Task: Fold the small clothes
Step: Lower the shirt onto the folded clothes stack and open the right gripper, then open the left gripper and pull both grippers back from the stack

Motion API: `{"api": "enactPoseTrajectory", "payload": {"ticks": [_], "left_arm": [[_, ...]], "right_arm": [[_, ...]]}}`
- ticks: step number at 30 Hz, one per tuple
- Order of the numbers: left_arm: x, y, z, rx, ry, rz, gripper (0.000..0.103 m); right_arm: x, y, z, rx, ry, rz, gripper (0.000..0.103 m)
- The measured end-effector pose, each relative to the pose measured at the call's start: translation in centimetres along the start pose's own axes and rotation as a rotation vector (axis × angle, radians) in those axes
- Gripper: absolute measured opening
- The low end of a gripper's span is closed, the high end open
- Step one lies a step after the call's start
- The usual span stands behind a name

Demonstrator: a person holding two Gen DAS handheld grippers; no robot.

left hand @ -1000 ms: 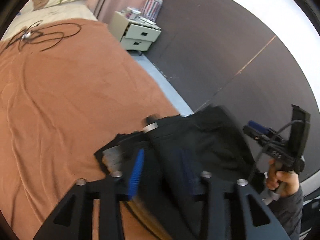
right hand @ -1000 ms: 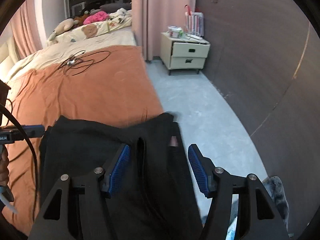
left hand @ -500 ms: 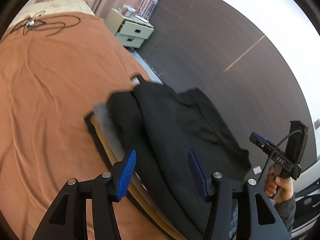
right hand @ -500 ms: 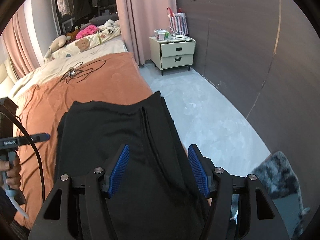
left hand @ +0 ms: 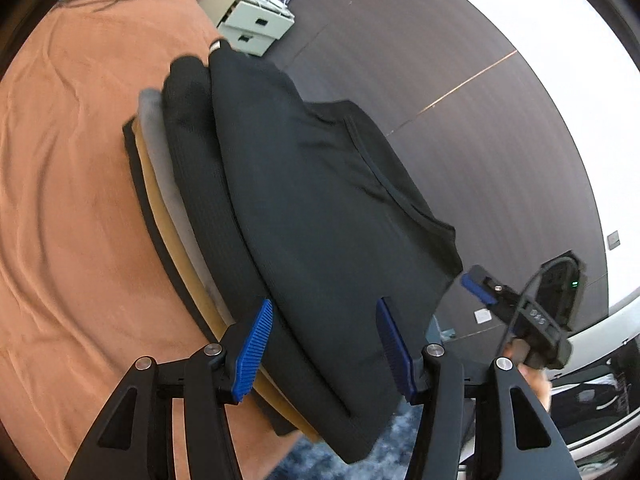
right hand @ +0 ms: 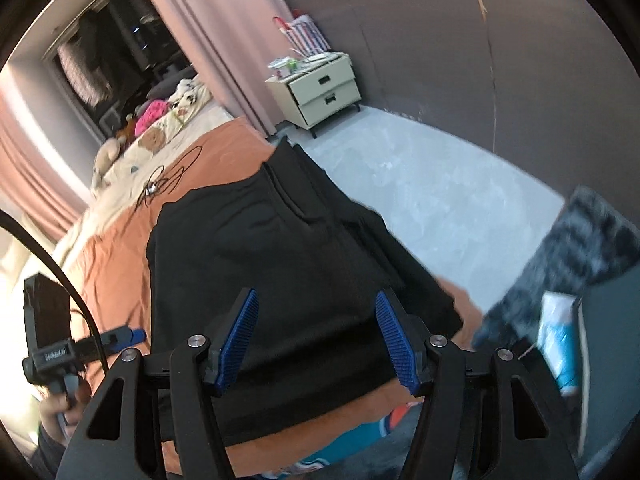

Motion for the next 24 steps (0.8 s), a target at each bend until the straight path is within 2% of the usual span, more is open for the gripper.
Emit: {"api": "enactPoseTrajectory", "payload": {"ticks": [7, 10, 12, 14, 15, 17, 18, 20, 24], "left_arm": [[0.3, -1.1, 2.1, -0.02, 0.051, 0.016, 0.056], [0.2, -1.7, 2.9, -0.031, 0.068, 0.021, 0.054], [0.2, -1.7, 3.4, -0.036, 0.084, 0.029, 0.051], [-0.1, -2.0, 3.7, -0.038, 0.106, 0.036, 0.036], [-0.1, -2.0, 3.9, -0.039, 0.113, 0.043, 0.031], [0.0, -2.4, 4.2, -0.048, 0.125, 0.05, 0.011], [0.0, -2.6, 4.3, -0.051, 0.127, 0.049, 0.009], [0.3, -2.4, 4.5, -0.042, 0.114, 0.043, 0.005], [1.6, -1.7, 4.8, -0.033, 0.097, 0.067, 0.005]], "right_arm": [[1.7, -1.4, 0.5, -0.024, -0.084, -0.02, 0.059], [2.2, -2.1, 0.5, -0.034, -0.12, -0.057, 0.059], [2.1, -2.4, 0.6, -0.03, -0.129, -0.058, 0.059], [2.3, -3.1, 0.2, -0.028, -0.15, -0.07, 0.059], [2.5, -3.4, 0.1, -0.026, -0.159, -0.069, 0.057], [2.7, -3.7, -0.1, -0.025, -0.166, -0.069, 0.035], [2.8, -3.7, 0.1, -0.022, -0.17, -0.071, 0.029], [2.8, -3.3, 0.4, -0.003, -0.168, -0.083, 0.004], [2.1, -1.9, 0.2, 0.054, -0.109, -0.071, 0.002]]}}
Point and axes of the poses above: each gripper's, at about its wrist camera, not at the fingertips, and y roughly against the way its jaws point, x to its right, z to its underside, the point moved 7 cm from there along -y, roughly the way its jaws point, and after that the axes turned 13 degrees about z, right-handed, at the moved point
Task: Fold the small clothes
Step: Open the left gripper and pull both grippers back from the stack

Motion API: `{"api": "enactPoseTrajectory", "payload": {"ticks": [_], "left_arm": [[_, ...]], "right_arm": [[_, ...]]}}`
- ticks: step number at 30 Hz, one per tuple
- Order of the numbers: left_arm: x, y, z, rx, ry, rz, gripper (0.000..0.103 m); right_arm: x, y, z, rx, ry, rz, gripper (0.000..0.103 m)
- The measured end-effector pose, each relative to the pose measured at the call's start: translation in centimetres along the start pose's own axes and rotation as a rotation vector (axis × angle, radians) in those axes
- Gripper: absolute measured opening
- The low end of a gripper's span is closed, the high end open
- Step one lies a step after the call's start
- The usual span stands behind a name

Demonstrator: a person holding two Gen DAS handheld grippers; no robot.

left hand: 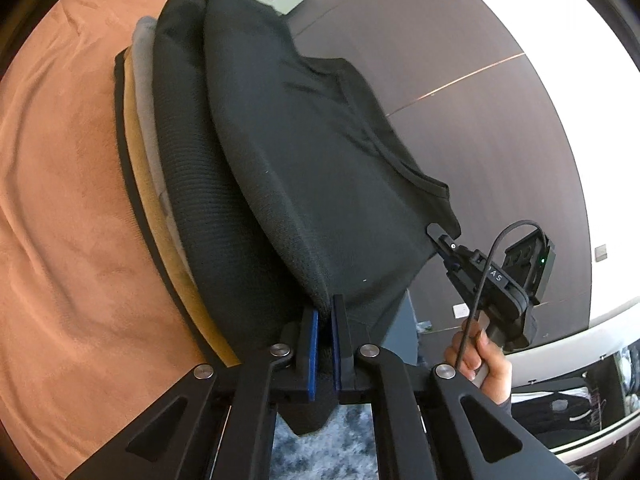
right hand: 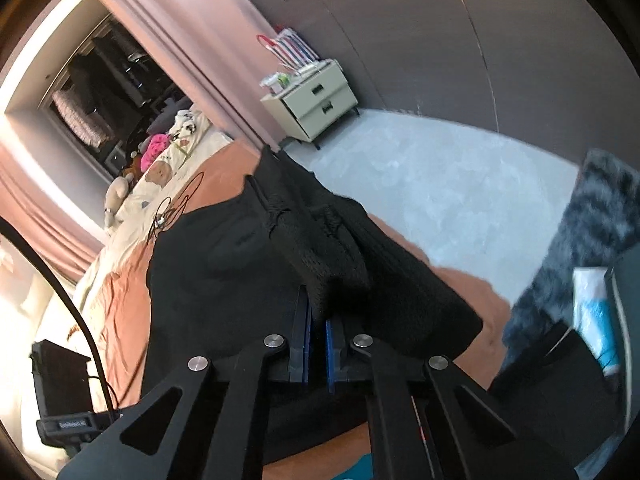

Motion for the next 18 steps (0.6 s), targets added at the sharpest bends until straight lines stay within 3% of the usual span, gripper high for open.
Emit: {"api": "enactPoseTrajectory", "payload": {"ticks": [4, 7, 8, 10, 11, 12, 15, 18], "left_arm": [[0.8, 0.2, 0.8, -0.004, -0.006, 0.007, 0.005], [0.4, -0.2, 1.6, -0.03, 0.01, -0.038, 0.006], [0.1, -0.3, 1.8, -0.043, 0.023, -0.058, 0.009], [0.2, 0.3, 2.0, -0.042, 0.021, -0.07, 0.012], [0.3, 0.7, 2.0, -0.035, 0.007, -0.079, 0.017], [0.7, 1.4, 2.1, -0.023, -0.014, -0.096, 0.021], [1.6, 3.4, 2.3, 0.011, -0.055, -0.12, 0.043], [2.9, 5.1, 2.7, 0.033, -0.106, -0.132, 0.052]], "right_arm": [[0.3, 1.6, 0.7, 0.024, 0.015, 0.016, 0.002], [1.1, 0.7, 2.2, -0.041, 0.017, 0.086, 0.006], [1.4, 0.5, 2.5, -0.059, 0.007, 0.109, 0.012], [1.9, 1.1, 3.0, -0.05, 0.004, 0.142, 0.036], [1.9, 1.7, 3.1, -0.035, 0.007, 0.145, 0.059], [1.9, 2.6, 3.3, -0.015, 0.009, 0.143, 0.066], [1.1, 4.8, 4.1, 0.019, 0.033, 0.14, 0.067], [0.1, 6.5, 5.5, 0.03, 0.06, 0.139, 0.067]]}}
Point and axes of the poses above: each gripper's, at about its wrist camera, not at the fingertips, and y roughly against the way its jaws point, x to its right, z to its underside, the point moved 7 cm from there along -y, roughly the way its jaws point, and after that the axes turned 13 degrees about z, right-handed, at the moved point
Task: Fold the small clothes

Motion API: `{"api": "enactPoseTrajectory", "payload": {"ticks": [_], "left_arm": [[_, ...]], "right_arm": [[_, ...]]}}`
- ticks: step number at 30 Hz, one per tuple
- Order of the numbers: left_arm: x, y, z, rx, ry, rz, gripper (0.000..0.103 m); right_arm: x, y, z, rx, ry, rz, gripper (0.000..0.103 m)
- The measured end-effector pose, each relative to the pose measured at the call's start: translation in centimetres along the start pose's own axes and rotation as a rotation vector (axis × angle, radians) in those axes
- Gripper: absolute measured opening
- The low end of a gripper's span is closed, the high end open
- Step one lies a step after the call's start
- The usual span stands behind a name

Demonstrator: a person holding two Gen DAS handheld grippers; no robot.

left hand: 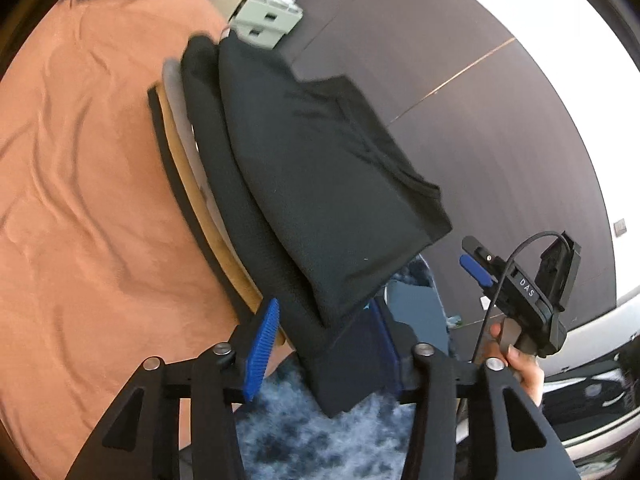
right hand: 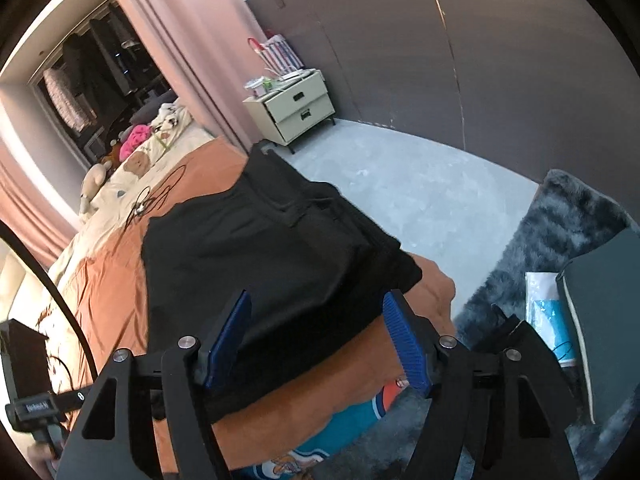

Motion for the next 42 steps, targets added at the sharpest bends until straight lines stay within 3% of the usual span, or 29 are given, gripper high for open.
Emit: {"api": "enactPoseTrajectory", "payload": {"ticks": [1, 3, 8, 10, 25, 42], "left_arm": [[0.5, 0.9, 0.1, 0.012, -0.02, -0.003, 0.056], [1.2, 2.8, 0.2, 0.039, -0.058, -0.02, 0.064], [3.5, 6.7, 0.9, 0.104, -0.145, -0.043, 0.097], [4.4, 8.6, 1.6, 0.126, -0.176, -0.048, 0.1], [6.9, 19.7, 6.1, 0.267, -0.314, -0.154, 0.102], [6.6, 27.6, 13.5, 0.402, -0.4, -0.275, 0.102]], "right_arm": [[-0.2, 0.7, 0.5, 0.005, 0.008, -0.002, 0.068], [-0.6, 2.0, 1.4, 0.017, 0.019, -0.003, 0.083], [-1.0, 5.2, 3.1, 0.09, 0.056, 0.022, 0.103], [-1.6, 6.8, 3.9, 0.12, 0.072, 0.031, 0.103], [-4.0, 13.5, 10.2, 0.209, 0.144, 0.007, 0.103], [-6.2, 18.6, 16.7, 0.288, 0.231, -0.064, 0.103]]}}
Point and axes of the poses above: each gripper's, at about its wrist camera, not at the fingertips, and y roughly against the way its jaws point, x to its right, z to its underside, the point moved 7 cm from there along -y, roughly the way its jaws point, and after that the axes turned 13 degrees about z, right-handed, at the moved point
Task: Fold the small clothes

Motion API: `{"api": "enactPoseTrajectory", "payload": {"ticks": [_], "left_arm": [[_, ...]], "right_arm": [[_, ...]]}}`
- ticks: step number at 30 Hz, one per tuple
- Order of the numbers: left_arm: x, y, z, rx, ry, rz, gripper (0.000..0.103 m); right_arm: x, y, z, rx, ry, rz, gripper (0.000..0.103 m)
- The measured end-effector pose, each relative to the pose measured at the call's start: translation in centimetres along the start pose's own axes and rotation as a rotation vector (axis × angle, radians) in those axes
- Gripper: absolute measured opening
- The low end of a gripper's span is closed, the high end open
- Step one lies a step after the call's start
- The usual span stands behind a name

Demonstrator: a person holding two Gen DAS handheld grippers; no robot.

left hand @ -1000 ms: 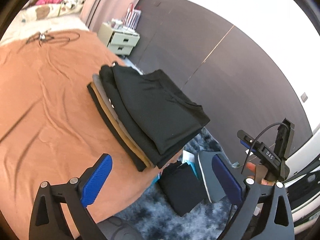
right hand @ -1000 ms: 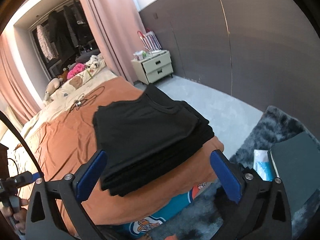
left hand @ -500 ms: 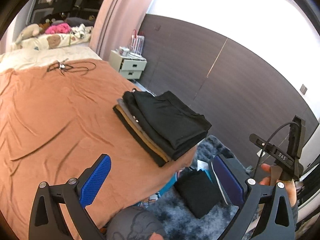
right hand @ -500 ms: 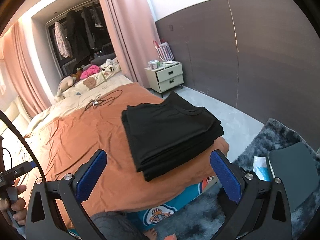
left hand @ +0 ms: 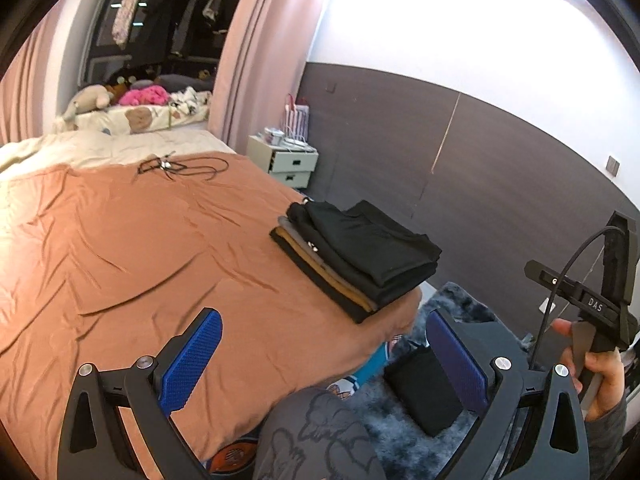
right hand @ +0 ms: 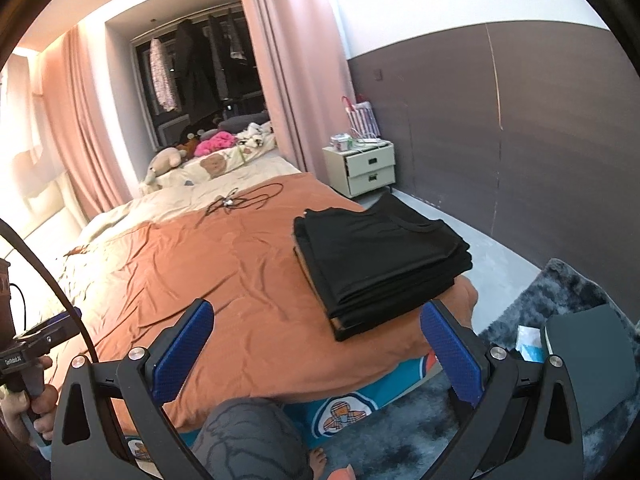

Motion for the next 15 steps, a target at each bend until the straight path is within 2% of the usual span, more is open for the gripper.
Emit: {"api": "enactPoseTrajectory", "payload": {"ticks": [8, 15], "left_arm": [[0.1, 3.9, 1.9, 0.049, -0.038, -0.059, 0.102], [0.3, 6.3, 4.5, 0.08, -0.059, -0.101, 0.102]], "right_arm": [[-0.7, 1.8, 2.6, 0.03, 0.019, -0.009, 0.103], [-1.4, 3.5, 5.3, 0.059, 0.037, 0.018, 0.103]]}}
Point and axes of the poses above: each gripper's, at about its wrist camera, not at the fingertips, and y roughly against the way its jaws point, x to its right, z to its underside, the point moved 7 cm from there along -y, roughly the way its jaws point, and after that the axes turned 13 degrees about z, right-handed, at the moved point
